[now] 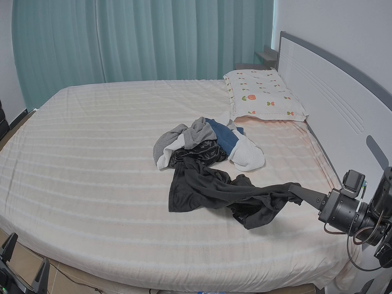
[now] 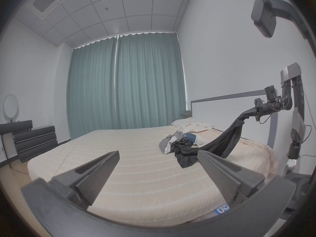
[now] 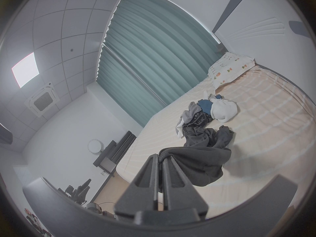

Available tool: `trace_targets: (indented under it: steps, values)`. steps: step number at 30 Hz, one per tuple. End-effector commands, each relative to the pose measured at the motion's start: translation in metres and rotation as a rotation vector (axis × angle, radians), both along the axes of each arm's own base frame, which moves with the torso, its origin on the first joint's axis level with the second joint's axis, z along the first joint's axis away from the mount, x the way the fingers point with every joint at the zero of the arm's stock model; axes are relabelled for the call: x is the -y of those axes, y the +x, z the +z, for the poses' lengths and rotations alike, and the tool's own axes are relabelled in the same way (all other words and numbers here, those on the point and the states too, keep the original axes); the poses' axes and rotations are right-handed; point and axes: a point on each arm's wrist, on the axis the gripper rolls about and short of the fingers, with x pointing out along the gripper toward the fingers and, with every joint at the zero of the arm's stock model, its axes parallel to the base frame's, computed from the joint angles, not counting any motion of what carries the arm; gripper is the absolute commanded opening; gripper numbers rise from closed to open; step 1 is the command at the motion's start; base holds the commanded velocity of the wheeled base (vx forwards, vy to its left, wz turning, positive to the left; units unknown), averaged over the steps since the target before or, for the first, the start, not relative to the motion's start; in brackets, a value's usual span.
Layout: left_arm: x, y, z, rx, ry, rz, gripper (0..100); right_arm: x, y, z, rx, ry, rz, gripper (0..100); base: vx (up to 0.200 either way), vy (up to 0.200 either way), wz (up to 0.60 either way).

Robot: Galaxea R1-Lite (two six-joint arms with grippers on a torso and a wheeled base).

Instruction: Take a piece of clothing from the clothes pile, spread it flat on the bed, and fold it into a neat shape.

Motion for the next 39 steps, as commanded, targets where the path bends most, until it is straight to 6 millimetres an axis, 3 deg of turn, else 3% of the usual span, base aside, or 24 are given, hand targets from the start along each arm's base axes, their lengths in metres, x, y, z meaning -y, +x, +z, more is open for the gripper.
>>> trace_targets:
  steps: [1, 2, 3, 10, 17, 18, 24, 30, 35, 39]
  values:
    - [0.002, 0.033, 0.048, -0.167, 0.041, -0.097, 100, 0.000, -0.009, 0.008, 0.036, 0.025, 0.028, 0, 0.000, 0.000, 0.00]
    - [0.002, 0.033, 0.048, -0.167, 0.041, -0.097, 100, 0.000, -0.009, 0.008, 0.036, 0.025, 0.028, 0, 0.000, 0.000, 0.00]
    - [0.003, 0.050, 0.045, -0.272, 0.054, -0.117, 100, -0.001, -0.011, 0.008, 0.038, 0.026, 0.037, 0, 0.000, 0.000, 0.00]
    - [0.007, 0.099, 0.037, -0.504, 0.158, -0.201, 100, -0.001, -0.012, 0.010, 0.048, 0.031, 0.042, 0, 0.000, 0.000, 0.00]
    - [0.032, 0.140, 0.023, -0.638, 0.225, -0.365, 100, -0.003, -0.014, 0.010, 0.048, 0.031, 0.054, 0, 0.000, 0.000, 0.00]
    - [0.039, 0.158, 0.013, -0.676, 0.243, -0.360, 100, -0.005, -0.015, 0.010, 0.047, 0.031, 0.060, 0, 0.000, 0.000, 0.00]
    - [0.058, 0.203, -0.021, -0.757, 0.299, -0.297, 100, -0.005, -0.015, 0.010, 0.046, 0.032, 0.063, 0, 0.000, 0.000, 0.00]
    - [0.080, 0.229, -0.052, -0.790, 0.268, -0.286, 100, -0.005, -0.016, 0.010, 0.048, 0.034, 0.063, 0, 0.000, 0.000, 0.00]
    - [0.120, 0.259, -0.075, -0.750, 0.149, -0.225, 100, -0.004, -0.016, 0.010, 0.049, 0.034, 0.062, 0, 0.000, 0.000, 0.00]
    - [0.140, 0.279, -0.094, -0.765, 0.067, -0.161, 100, -0.004, -0.016, 0.010, 0.049, 0.034, 0.062, 0, 0.000, 0.000, 0.00]
